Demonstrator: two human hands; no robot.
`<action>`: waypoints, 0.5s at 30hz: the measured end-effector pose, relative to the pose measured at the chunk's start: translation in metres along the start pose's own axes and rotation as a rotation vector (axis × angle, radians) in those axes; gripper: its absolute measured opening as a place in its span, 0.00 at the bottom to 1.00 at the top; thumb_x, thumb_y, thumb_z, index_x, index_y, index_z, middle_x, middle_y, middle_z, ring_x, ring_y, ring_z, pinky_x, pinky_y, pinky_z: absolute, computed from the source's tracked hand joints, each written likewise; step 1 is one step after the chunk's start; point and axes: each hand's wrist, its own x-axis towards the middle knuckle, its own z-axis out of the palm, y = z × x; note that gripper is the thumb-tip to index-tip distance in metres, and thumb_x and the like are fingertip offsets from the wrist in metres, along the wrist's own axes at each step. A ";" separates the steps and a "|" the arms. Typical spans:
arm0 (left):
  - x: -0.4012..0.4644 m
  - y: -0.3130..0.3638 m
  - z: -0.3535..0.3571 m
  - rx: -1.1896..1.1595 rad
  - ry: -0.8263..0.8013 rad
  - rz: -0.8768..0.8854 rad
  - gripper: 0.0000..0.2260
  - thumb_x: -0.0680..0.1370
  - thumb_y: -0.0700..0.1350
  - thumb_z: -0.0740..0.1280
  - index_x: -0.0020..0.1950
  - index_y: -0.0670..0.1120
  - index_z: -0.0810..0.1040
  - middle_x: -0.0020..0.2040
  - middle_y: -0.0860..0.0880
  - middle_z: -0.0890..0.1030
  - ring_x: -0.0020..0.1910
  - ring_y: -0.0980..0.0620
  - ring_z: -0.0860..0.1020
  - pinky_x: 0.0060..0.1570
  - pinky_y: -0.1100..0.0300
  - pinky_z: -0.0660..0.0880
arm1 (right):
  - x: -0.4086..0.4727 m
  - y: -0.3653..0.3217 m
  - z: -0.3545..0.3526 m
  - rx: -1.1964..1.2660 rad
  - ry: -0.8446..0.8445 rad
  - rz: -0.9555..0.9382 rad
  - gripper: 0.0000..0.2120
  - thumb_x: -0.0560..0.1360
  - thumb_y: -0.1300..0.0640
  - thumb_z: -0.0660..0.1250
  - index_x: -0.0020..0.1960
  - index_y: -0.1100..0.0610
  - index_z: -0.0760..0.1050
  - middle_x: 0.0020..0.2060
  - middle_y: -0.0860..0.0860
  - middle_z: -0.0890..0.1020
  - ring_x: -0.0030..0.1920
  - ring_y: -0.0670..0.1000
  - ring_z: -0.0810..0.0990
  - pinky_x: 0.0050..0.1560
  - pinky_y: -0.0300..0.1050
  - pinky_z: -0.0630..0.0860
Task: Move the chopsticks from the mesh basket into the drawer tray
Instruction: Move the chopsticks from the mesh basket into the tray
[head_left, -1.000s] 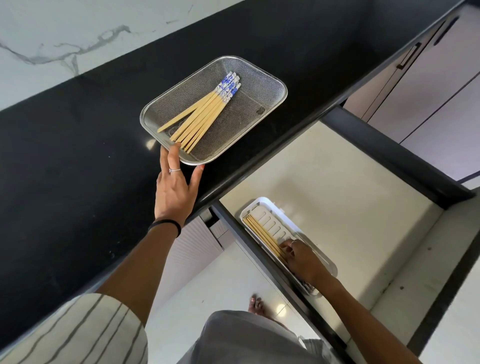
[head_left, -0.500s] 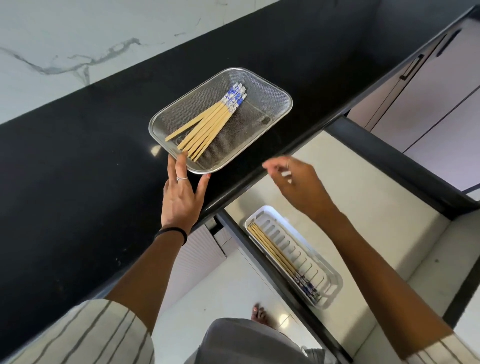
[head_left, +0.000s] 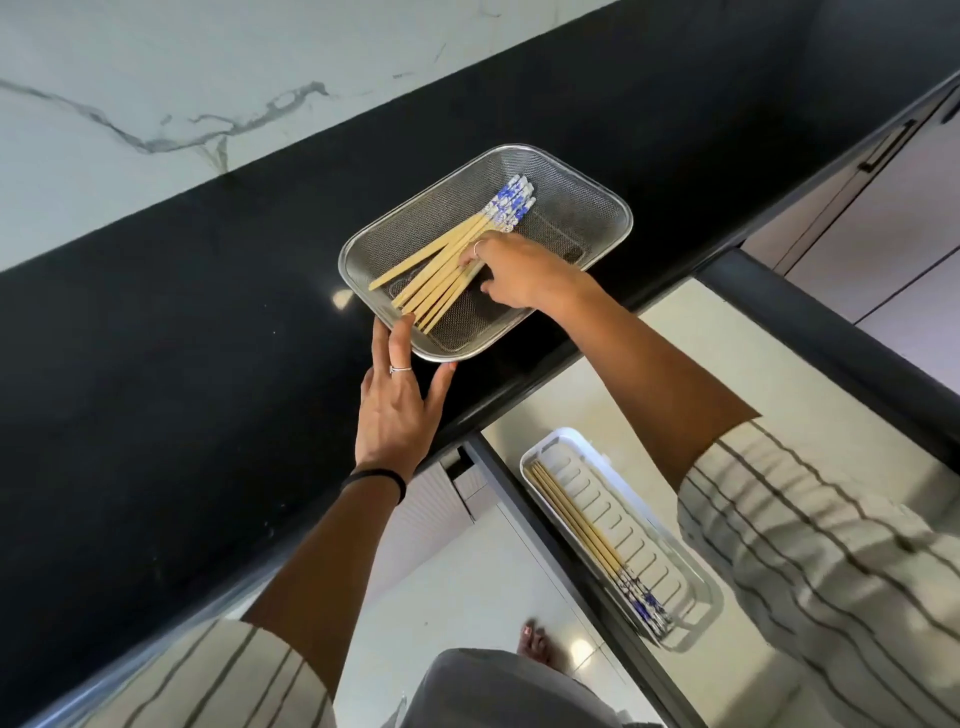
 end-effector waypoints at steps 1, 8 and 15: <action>0.000 0.000 0.000 0.000 0.002 0.002 0.27 0.80 0.57 0.60 0.75 0.51 0.54 0.78 0.40 0.56 0.73 0.39 0.66 0.67 0.39 0.69 | 0.004 0.000 0.002 -0.034 -0.024 -0.001 0.23 0.74 0.68 0.64 0.67 0.53 0.71 0.68 0.53 0.70 0.68 0.55 0.69 0.68 0.51 0.68; 0.000 0.001 0.000 0.004 0.013 -0.012 0.28 0.81 0.58 0.58 0.78 0.50 0.54 0.79 0.41 0.54 0.75 0.43 0.61 0.70 0.44 0.65 | 0.016 -0.002 0.005 -0.213 -0.019 -0.025 0.30 0.71 0.70 0.65 0.70 0.53 0.65 0.69 0.52 0.68 0.70 0.54 0.68 0.68 0.57 0.68; 0.000 0.002 0.000 0.008 0.007 -0.010 0.27 0.81 0.58 0.56 0.77 0.51 0.54 0.79 0.41 0.55 0.77 0.44 0.58 0.70 0.42 0.66 | 0.019 -0.005 0.007 -0.247 -0.027 -0.044 0.32 0.70 0.71 0.63 0.71 0.53 0.62 0.63 0.51 0.69 0.57 0.54 0.75 0.54 0.53 0.78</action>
